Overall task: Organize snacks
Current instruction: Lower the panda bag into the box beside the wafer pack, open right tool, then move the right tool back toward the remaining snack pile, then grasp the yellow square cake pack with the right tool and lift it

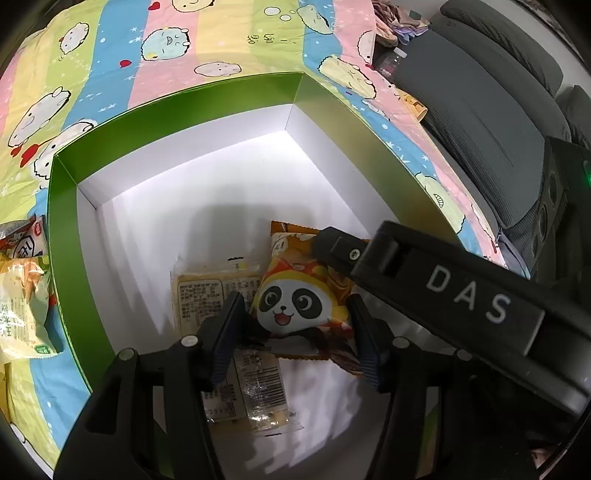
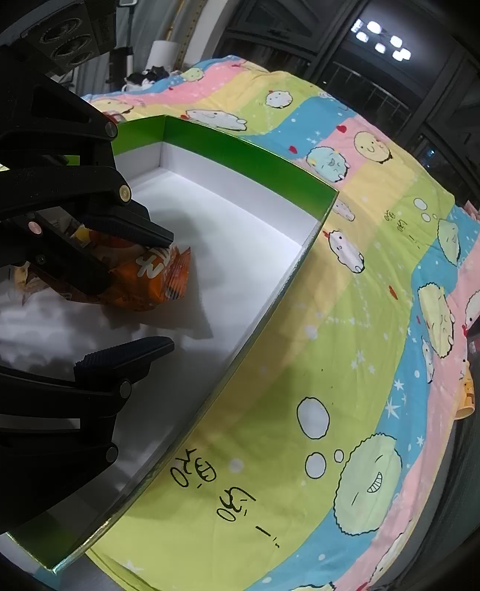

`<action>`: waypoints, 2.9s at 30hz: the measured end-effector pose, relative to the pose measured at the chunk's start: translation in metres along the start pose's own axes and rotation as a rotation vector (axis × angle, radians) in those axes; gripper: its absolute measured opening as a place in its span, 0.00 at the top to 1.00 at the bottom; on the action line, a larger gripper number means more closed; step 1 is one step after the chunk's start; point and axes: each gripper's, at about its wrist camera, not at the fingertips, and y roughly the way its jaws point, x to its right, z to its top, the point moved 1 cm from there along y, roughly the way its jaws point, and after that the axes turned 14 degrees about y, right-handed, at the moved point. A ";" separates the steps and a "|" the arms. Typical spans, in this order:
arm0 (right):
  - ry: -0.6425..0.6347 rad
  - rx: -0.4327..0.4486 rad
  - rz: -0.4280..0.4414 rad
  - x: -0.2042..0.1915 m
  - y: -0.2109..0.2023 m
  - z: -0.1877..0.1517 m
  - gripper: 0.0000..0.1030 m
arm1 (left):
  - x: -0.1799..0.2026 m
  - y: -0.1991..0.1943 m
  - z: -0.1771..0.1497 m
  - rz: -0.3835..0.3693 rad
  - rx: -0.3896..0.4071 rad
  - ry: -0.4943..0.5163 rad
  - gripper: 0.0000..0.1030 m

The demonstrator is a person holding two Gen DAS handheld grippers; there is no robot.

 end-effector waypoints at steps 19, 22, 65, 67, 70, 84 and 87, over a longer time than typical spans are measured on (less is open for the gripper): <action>-0.042 0.022 0.041 -0.006 -0.016 -0.001 0.44 | 0.007 -0.022 0.005 0.058 0.057 0.036 0.36; -0.089 0.056 0.090 -0.016 -0.033 -0.006 0.31 | 0.007 -0.041 0.003 0.097 0.111 0.059 0.23; -0.588 -0.485 0.297 -0.185 0.065 -0.226 0.23 | -0.251 -0.149 -0.193 0.132 0.147 -0.564 0.19; -0.545 -0.510 0.277 -0.181 0.075 -0.231 0.25 | -0.252 -0.142 -0.194 0.121 0.136 -0.533 0.22; -0.551 -0.517 0.249 -0.180 0.086 -0.239 0.27 | -0.250 -0.143 -0.194 0.109 0.151 -0.518 0.35; -0.537 -0.532 0.204 -0.176 0.102 -0.251 0.31 | -0.235 -0.140 -0.186 0.136 0.132 -0.442 0.49; -0.562 -0.501 0.182 -0.177 0.100 -0.252 0.43 | -0.230 -0.139 -0.184 0.166 0.132 -0.419 0.49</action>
